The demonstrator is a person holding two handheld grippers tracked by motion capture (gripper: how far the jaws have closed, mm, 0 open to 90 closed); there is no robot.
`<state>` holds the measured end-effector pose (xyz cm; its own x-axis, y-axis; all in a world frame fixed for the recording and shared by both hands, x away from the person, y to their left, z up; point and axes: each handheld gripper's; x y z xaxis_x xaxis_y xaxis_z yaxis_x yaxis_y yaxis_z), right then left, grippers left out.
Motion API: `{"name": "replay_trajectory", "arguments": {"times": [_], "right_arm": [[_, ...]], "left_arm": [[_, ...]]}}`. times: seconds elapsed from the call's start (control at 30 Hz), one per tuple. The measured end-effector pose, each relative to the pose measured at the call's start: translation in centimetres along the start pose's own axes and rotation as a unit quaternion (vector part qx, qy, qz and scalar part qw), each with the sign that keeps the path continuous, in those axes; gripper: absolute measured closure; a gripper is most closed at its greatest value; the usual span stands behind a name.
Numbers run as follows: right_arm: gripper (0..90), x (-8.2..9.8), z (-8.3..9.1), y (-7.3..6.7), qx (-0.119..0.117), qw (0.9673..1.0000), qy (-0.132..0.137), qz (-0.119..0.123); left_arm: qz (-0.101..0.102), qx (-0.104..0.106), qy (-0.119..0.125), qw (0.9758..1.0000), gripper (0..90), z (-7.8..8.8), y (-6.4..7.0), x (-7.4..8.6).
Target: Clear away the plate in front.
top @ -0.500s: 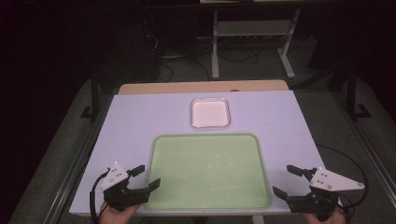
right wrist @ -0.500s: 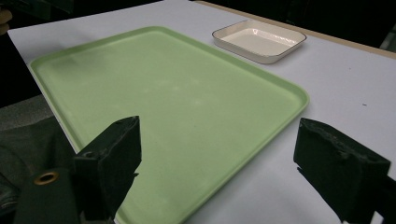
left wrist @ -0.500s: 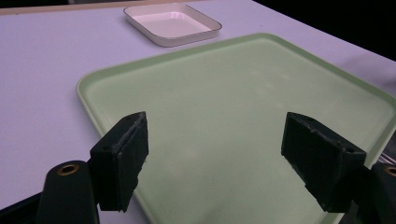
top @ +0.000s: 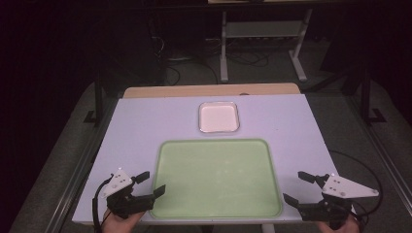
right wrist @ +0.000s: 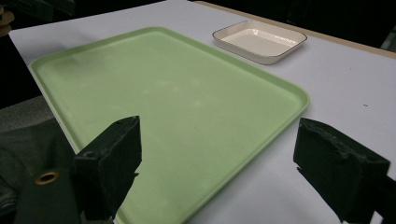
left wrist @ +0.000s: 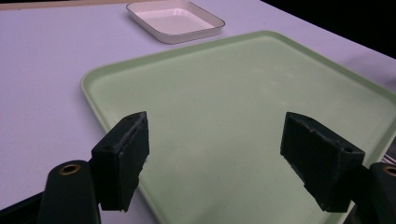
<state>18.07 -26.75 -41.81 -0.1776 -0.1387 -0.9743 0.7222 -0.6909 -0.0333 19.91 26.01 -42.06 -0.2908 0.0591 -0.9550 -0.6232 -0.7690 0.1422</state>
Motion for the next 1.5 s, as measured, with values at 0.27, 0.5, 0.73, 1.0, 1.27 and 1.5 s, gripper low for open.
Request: {"name": "replay_trajectory", "arguments": {"times": [0.27,0.5,0.73,1.0,1.27,1.5], "right_arm": [[14.4,-0.1,0.1,-0.2,-0.002,1.0000,0.003,0.003],[14.4,-0.2,0.1,-0.2,-0.004,1.0000,0.004,0.004],[14.5,-0.3,0.1,-0.3,-0.007,0.9999,0.005,0.007],[14.5,-0.3,0.0,-0.4,-0.010,0.9999,0.005,0.007],[14.5,-0.3,0.0,-0.4,-0.012,0.9999,0.004,0.008],[14.5,-0.3,0.1,-0.5,-0.011,0.9999,0.005,0.007]], "left_arm": [[0.001,-0.004,-0.002,1.0000,23.1,-0.1,0.0,0.1],[0.010,-0.009,-0.001,0.9999,23.1,-0.2,-0.3,0.2],[0.005,-0.014,0.002,0.9999,23.1,-0.2,-0.2,0.1],[0.004,-0.005,-0.002,1.0000,23.1,-0.6,0.1,0.0],[0.000,0.004,-0.007,1.0000,23.1,-1.1,0.5,0.0],[0.002,0.011,-0.012,0.9999,23.1,-1.6,0.6,-0.2]]}}
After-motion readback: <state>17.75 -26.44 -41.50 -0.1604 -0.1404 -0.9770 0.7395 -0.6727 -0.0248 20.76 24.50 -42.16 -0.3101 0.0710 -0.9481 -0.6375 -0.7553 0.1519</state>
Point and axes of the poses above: each handheld gripper's, and its own axes: z roughly backward along the jaws, x roughly out of its underside, y roughly to its right, and after that the axes turned 11 degrees about y, right-handed
